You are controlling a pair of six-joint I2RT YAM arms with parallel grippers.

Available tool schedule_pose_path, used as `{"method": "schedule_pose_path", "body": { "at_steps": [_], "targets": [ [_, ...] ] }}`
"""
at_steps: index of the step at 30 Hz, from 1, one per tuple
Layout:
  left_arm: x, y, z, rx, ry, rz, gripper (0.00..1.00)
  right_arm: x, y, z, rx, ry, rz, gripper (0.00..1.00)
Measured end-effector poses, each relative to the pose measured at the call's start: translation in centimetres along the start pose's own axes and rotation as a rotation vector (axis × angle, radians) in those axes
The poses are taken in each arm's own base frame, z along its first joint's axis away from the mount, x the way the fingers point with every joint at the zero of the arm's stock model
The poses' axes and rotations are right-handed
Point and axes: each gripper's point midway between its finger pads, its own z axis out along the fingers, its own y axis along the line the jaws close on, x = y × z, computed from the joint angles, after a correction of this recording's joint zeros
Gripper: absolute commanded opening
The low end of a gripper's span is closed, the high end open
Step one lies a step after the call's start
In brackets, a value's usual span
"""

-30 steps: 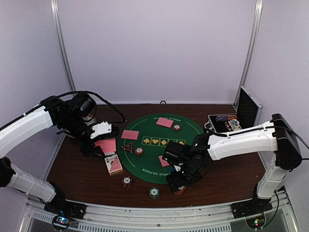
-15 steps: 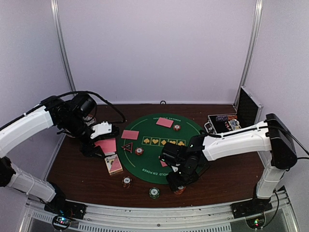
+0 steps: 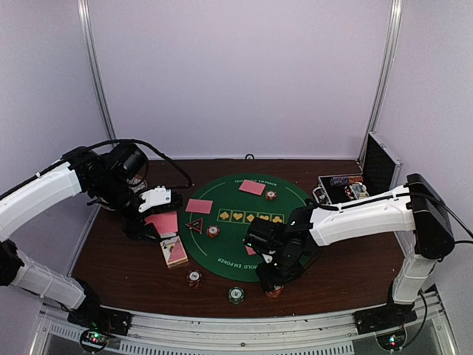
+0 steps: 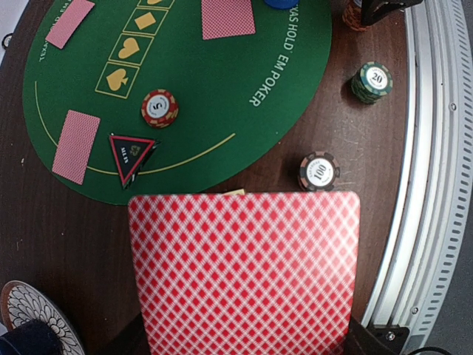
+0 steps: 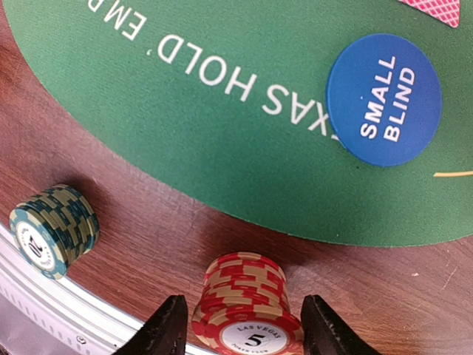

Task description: Distribute texas hold em gaming equipment

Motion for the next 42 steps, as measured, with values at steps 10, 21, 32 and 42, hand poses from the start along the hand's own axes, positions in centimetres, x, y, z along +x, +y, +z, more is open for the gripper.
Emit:
{"method": "schedule_pose_path", "body": {
  "at_steps": [10, 21, 32, 42],
  "targets": [
    [0.0, 0.0, 0.0, 0.000, 0.000, 0.000, 0.00, 0.0, 0.0, 0.0, -0.002, 0.002, 0.002, 0.32],
    [0.0, 0.0, 0.0, 0.000, 0.000, 0.000, 0.00, 0.4, -0.4, -0.5, 0.017, 0.025, 0.001, 0.20],
    [-0.1, 0.0, -0.1, 0.002, -0.004, 0.000, 0.00, -4.2, -4.2, -6.2, -0.008, -0.090, 0.104, 0.19],
    [-0.1, 0.0, -0.1, 0.002, -0.003, 0.000, 0.00, -7.7, -11.0, -4.9, 0.053, -0.102, 0.233, 0.19]
  ]
}}
